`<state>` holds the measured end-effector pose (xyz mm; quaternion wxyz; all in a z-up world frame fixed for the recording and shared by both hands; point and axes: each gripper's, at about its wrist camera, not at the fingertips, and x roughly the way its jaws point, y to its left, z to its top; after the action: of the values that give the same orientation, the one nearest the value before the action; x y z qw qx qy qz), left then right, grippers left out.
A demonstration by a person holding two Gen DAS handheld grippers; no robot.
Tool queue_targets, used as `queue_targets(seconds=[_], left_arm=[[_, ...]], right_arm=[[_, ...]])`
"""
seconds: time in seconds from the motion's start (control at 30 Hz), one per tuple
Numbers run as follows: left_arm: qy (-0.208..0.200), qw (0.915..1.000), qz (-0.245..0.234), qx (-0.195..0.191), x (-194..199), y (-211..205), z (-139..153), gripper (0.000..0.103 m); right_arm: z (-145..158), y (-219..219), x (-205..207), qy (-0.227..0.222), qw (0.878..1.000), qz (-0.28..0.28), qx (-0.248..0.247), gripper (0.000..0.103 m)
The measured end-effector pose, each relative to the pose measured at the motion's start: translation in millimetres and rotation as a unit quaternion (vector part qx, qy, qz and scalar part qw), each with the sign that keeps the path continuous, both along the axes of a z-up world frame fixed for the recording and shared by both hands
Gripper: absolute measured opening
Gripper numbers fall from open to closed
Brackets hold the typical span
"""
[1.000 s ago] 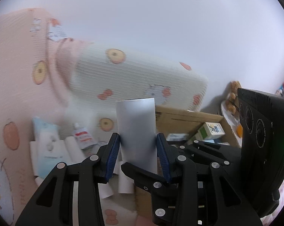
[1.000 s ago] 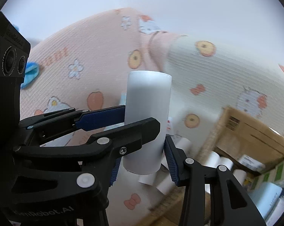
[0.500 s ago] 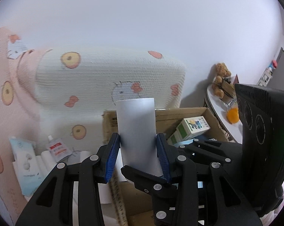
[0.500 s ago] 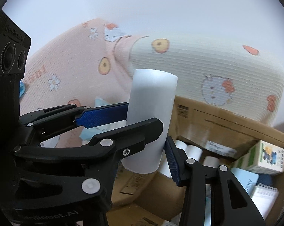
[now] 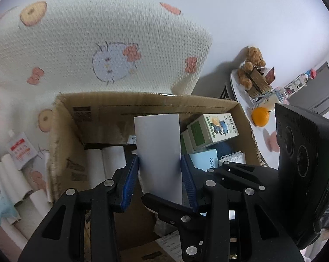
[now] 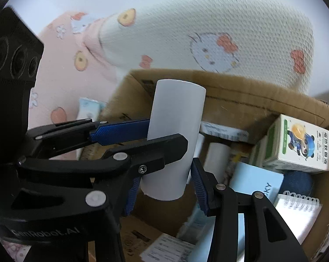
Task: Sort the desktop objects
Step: 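Lower the tube upright into the box beside the other tubes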
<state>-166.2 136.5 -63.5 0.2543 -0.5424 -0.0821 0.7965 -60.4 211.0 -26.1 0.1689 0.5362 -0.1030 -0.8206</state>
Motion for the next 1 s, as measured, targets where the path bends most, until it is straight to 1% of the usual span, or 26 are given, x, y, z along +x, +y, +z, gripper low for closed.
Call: queue_targets(seconds=[0.07, 0.13, 0.27, 0.43, 0.6, 0.7, 0.83, 1.0], left_arm=[[-0.013, 0.9999, -0.002, 0.005, -4, 1, -5, 0.044], [-0.036, 0.9992, -0.002, 0.017, -8, 1, -12, 0.044], [-0.079, 0.9963, -0.004, 0.034, -16, 1, -26, 0.044], [-0.11, 0.9928, 0.001, 0.048, -22, 4, -38, 0.044], [-0.121, 0.9914, 0.008, 0.049, -27, 6, -45, 0.044], [-0.123, 0.9907, 0.01, 0.057, -29, 4, -46, 0.044], [-0.132, 0.9892, 0.012, 0.063, -29, 2, -48, 0.044], [-0.131, 0.9892, 0.011, 0.065, -29, 3, -46, 0.044]], right_arm=[[-4, 4, -2, -0.01, 1.0, -0.004, 0.002, 0.043], [-7, 7, -3, -0.023, 1.0, -0.007, 0.002, 0.043], [-12, 8, -3, -0.046, 0.999, -0.005, 0.025, 0.043], [-20, 10, -5, -0.071, 0.997, -0.011, 0.037, 0.043], [-26, 14, -8, -0.083, 0.996, -0.013, 0.041, 0.043], [-27, 16, -6, -0.086, 0.995, -0.018, 0.037, 0.043], [-26, 17, -5, -0.085, 0.995, -0.015, 0.041, 0.043], [-24, 18, 1, -0.082, 0.995, -0.012, 0.047, 0.043]])
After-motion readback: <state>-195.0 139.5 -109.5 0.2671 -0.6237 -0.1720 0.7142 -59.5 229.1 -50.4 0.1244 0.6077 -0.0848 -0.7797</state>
